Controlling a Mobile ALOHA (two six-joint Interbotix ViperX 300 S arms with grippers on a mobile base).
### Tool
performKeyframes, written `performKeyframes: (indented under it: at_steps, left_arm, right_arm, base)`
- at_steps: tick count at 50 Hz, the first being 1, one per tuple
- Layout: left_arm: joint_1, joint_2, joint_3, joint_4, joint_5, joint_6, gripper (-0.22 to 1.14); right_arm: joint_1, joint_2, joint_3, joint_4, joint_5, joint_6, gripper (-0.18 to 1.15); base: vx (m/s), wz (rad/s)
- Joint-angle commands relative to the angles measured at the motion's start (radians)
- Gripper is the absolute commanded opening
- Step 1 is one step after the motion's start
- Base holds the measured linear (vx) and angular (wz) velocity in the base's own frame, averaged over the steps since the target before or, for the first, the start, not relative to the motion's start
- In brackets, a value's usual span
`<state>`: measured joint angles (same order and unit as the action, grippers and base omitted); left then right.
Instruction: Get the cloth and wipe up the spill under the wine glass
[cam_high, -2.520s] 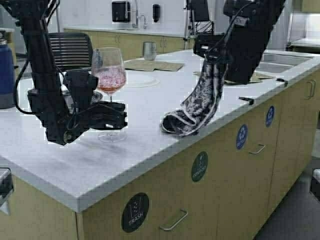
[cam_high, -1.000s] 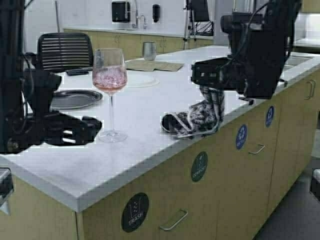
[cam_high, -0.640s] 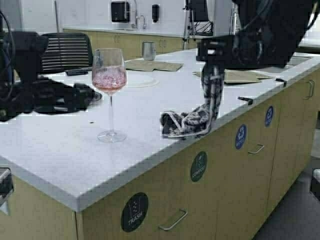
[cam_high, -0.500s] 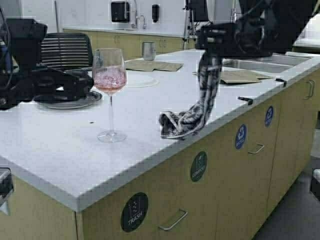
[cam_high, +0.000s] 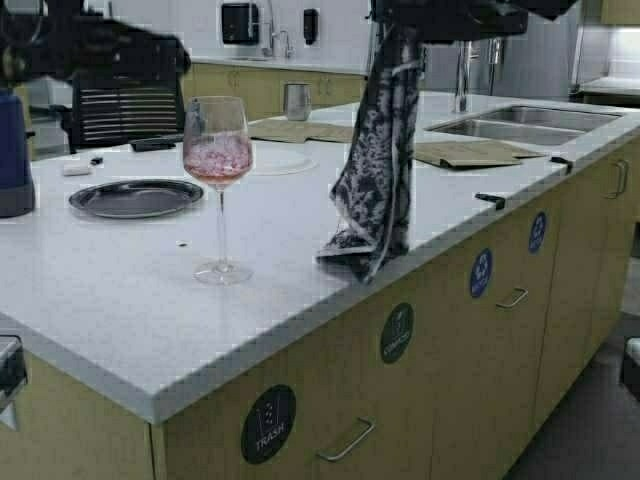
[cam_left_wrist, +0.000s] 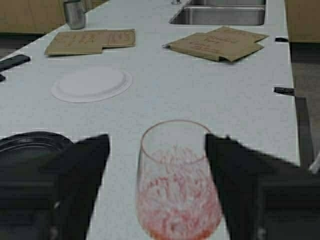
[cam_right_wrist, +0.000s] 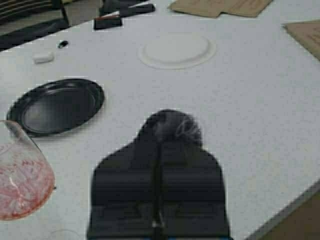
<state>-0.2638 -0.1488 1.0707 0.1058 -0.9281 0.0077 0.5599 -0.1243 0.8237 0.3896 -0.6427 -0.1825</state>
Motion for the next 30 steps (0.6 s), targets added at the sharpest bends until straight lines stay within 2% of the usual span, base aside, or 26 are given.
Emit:
performKeyframes:
  at_steps: [1,15,30]
  left_arm:
    - [-0.002,-0.124,-0.072,-0.003,0.14,-0.002,0.93]
    - [-0.002,-0.284,-0.181,-0.003,0.42,0.002,0.93]
    - [-0.002,-0.353,-0.242,-0.003,0.541,0.0,0.93]
  right_arm:
    - [-0.003,-0.054,-0.058,-0.005,0.058,-0.015,0.05]
    - [-0.029,-0.114,-0.189,-0.005,0.255,-0.078,0.05]
    - [-0.038,-0.129,-0.278,-0.008,0.368,-0.092,0.05]
  base:
    - [0.0,0.0]
    - [0.0,0.0]
    - [0.0,0.0]
